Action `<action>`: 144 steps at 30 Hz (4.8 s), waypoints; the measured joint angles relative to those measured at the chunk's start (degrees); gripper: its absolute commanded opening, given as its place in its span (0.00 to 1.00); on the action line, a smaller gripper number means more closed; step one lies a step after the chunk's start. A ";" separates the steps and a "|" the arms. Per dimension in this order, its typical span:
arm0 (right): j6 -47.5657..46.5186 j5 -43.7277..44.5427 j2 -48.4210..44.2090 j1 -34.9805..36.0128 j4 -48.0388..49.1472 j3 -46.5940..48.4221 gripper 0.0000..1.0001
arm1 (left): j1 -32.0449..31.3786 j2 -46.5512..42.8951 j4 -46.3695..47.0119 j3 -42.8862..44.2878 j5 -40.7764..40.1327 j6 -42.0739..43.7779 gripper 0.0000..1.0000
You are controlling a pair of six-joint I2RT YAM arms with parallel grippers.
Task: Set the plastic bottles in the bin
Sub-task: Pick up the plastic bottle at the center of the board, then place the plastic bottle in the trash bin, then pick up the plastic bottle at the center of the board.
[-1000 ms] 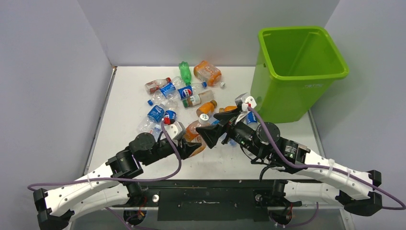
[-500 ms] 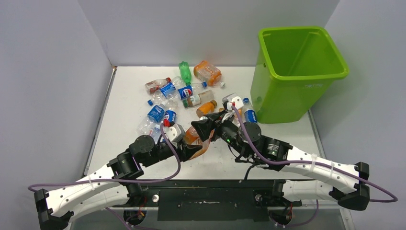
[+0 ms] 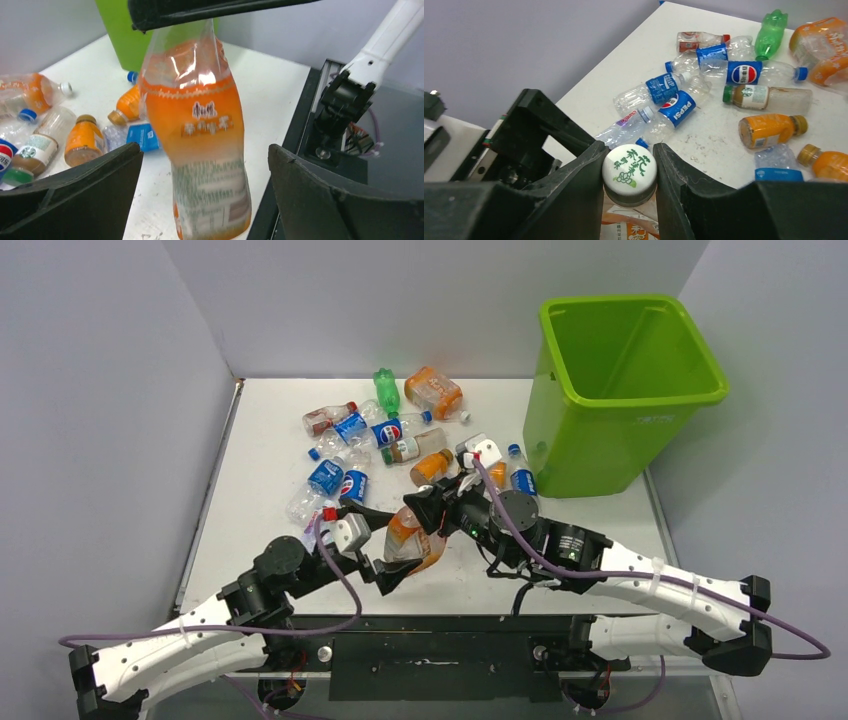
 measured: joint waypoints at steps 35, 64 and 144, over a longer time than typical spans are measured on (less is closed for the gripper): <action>-36.41 38.03 14.99 -28.15 19.39 44.81 0.05 | -1.36 -5.73 7.45 -3.74 -13.29 7.21 0.96; -4.94 23.65 33.33 -58.55 -2.23 56.37 0.90 | -2.95 -2.10 5.73 -3.74 -24.04 8.39 0.96; 16.11 -8.35 1.11 -33.53 4.07 -44.11 0.29 | -2.95 1.66 -1.16 -1.27 -23.39 12.11 0.96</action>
